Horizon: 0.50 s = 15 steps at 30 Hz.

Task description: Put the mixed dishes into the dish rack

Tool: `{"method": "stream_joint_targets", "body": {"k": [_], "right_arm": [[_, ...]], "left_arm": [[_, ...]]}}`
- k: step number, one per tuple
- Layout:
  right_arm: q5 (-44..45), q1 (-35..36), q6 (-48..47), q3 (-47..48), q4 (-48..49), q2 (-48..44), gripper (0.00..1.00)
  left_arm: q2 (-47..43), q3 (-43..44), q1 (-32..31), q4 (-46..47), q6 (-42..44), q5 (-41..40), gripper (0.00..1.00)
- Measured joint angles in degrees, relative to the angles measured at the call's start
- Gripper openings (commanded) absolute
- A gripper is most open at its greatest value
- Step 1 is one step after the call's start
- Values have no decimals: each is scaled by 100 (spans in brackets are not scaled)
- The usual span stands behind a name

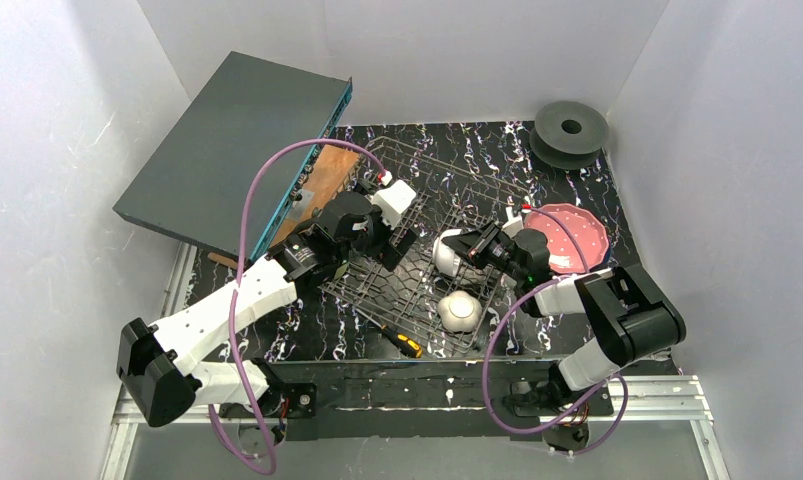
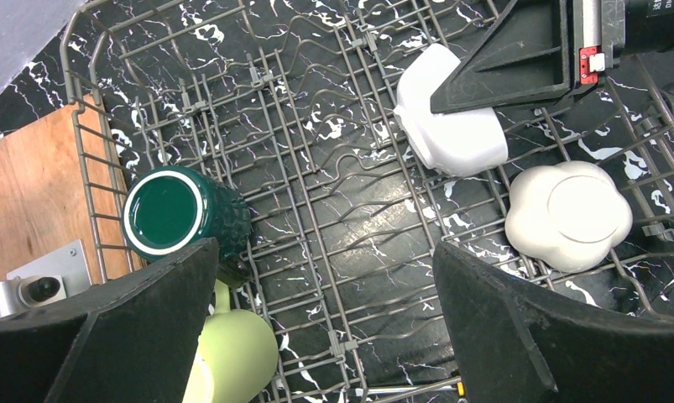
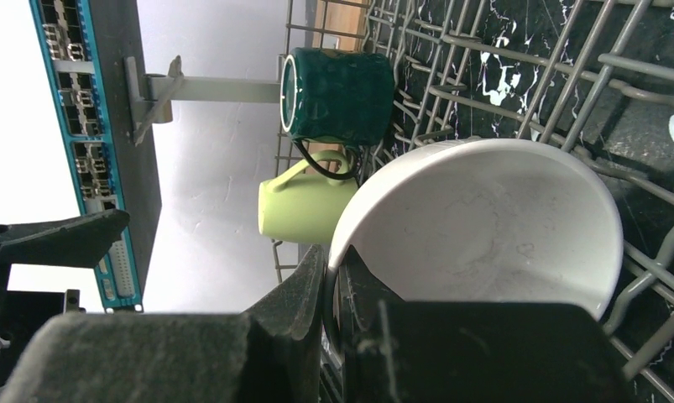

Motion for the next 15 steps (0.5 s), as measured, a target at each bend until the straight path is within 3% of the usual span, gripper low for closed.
{"method": "stream_joint_targets", "body": {"k": [7,15], "right_arm": [[42,-11,144,-2,197,118,5],[247,-26,177,-341,439,-39,26]], "left_arm": [[52,0,0,9,0,2,99],[70,0,0,22,-2,24,99]]}}
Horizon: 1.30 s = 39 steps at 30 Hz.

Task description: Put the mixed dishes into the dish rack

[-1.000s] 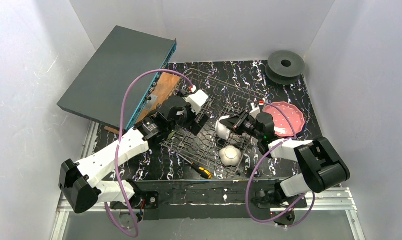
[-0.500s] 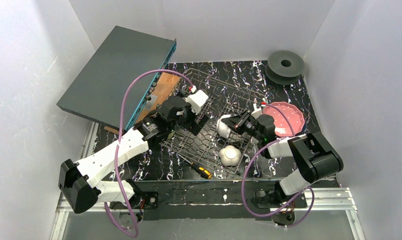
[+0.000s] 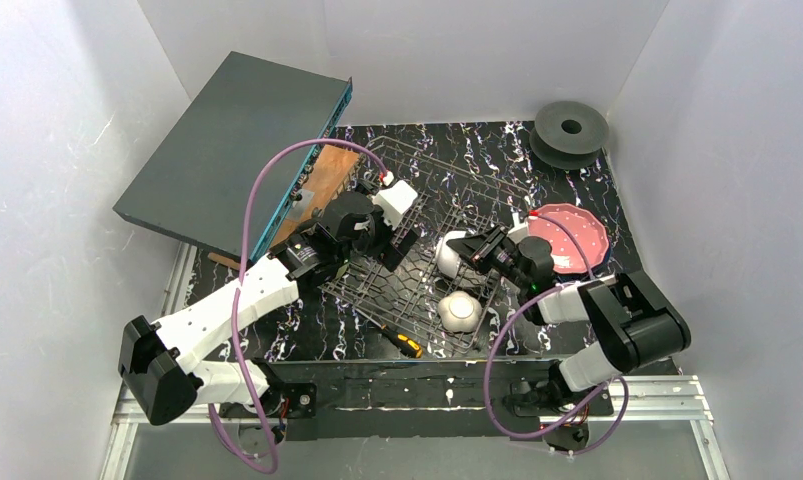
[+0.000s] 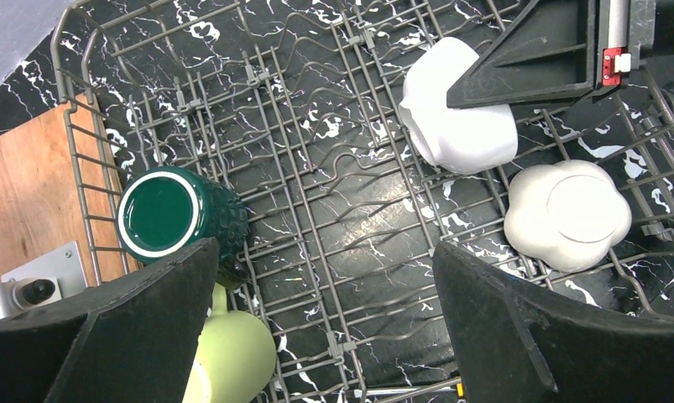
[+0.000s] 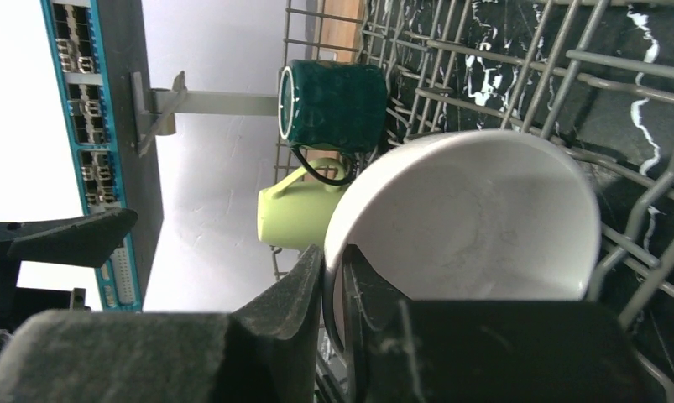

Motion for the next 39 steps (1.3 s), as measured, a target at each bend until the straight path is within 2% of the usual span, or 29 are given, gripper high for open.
{"method": "stream_joint_targets", "body": {"k": [5,9,15,21,29,34,39], "right_arm": [[107,-17,-361,-103,-730,-522,36],[245,-24,-756,-98,-1558,-1073,38],[496,-26,-1456,229,-3128,-1768,48],[935,-35,-2146,623,-4658,-2321,50],[1255,-129,-2750,1145,-5974,-2463,55],[1534,-131,-3060,1513,-6710,-2474,66],[1797,-144,-3331,1626,-7176,-2778,69]], "left_arm": [[0,0,0,0,0,17,99],[0,0,0,0,-2,20,99],[0,0,0,0,-15,35,99],[0,0,0,2,-20,55,99],[28,0,0,0,-44,92,99],[76,0,0,0,-52,125,99],[96,0,0,0,-61,131,99]]}}
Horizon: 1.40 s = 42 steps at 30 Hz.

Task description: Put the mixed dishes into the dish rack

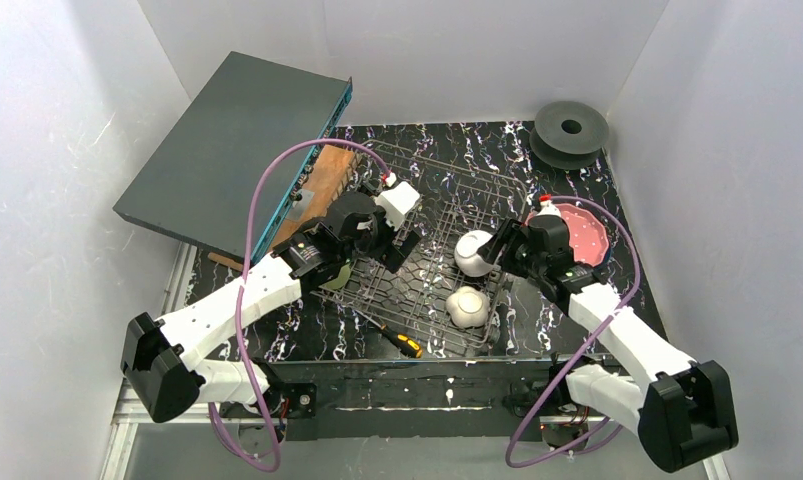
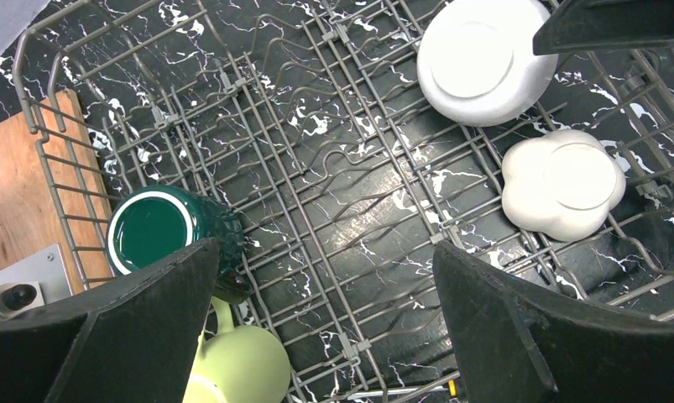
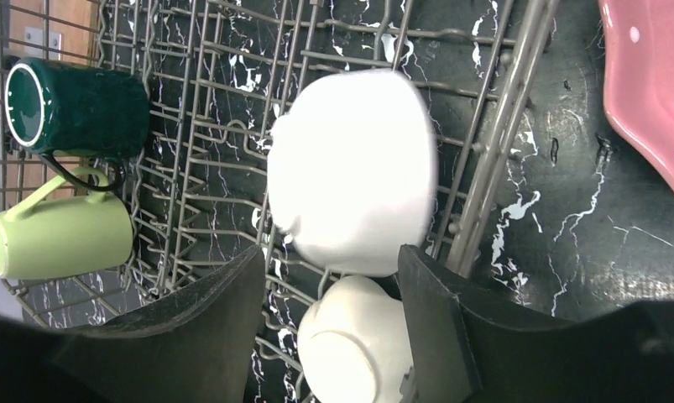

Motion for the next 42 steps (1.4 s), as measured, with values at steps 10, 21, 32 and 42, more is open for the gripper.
{"method": "stream_joint_targets", "body": {"k": [10,21,32,42], "right_arm": [[295,-2,-422,348,-907,-501,71],[1075,-72,-1001,704,-1790,-813,76],[1744,-1493,-1012,1388,-2129,-772,81],[887,-3390,-133,1200,-1919,-264,80]], "left_arm": [[7,0,0,0,-2,17,99],[7,0,0,0,-20,39,99],[7,0,-11,-4,-46,83,99],[4,0,-46,-7,-46,98,99]]}}
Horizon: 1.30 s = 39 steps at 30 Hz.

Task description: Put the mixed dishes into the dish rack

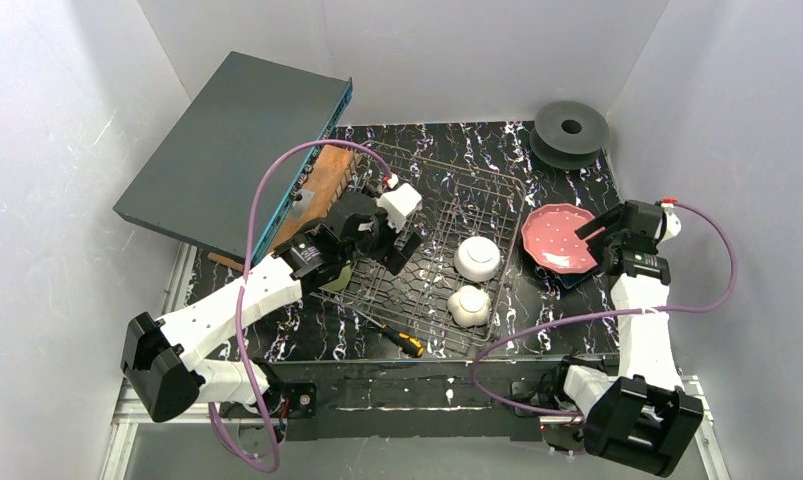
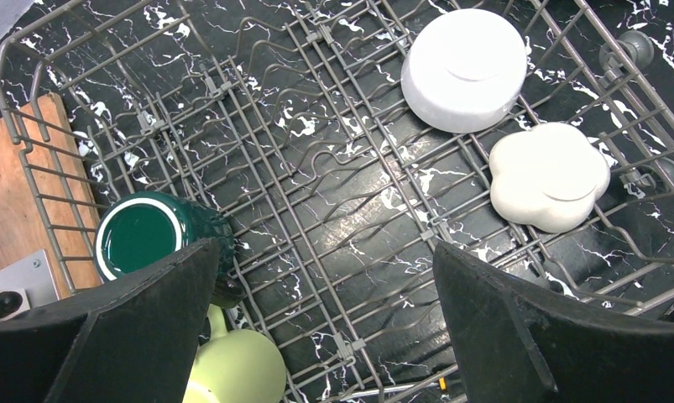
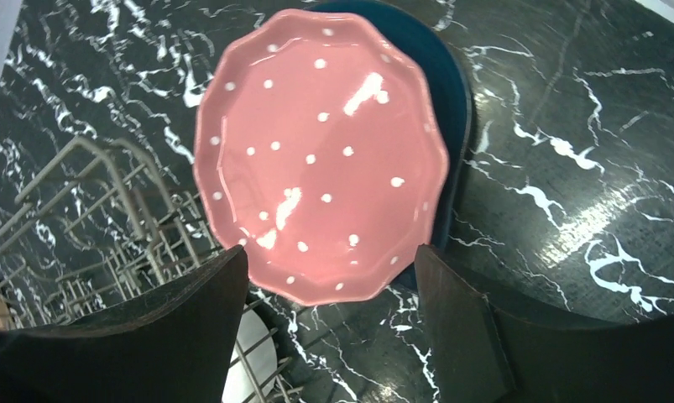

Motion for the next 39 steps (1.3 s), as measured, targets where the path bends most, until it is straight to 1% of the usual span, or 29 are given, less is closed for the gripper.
{"method": "stream_joint_targets", "body": {"k": [6,10,13,19,27,34,39], "right_arm": [[-306,-719,133,-428,361,72,84],[-839,-1139,46,-789,820,157,84],[-1209,-1318,26,-1038,1091,236,85],[-1799,-1497,-4,-1355,1587,431,85],[-2339,-1716,31,-1405,2149,944,82],[-2608,-1818,98,-1508,2570,1257,81],[-2809,-1834,199,-1593,2955,1550,78]], "left_arm": [[0,2,-11,-35,0,2,99],[0,2,-11,-46,-24,33,99],[0,4,-11,-48,-63,90,99],[0,4,-11,-61,-129,166,99],[0,4,-11,-72,-153,201,99],[0,13,-11,-79,-192,240,99],[0,15,-11,-79,-212,264,99]]}}
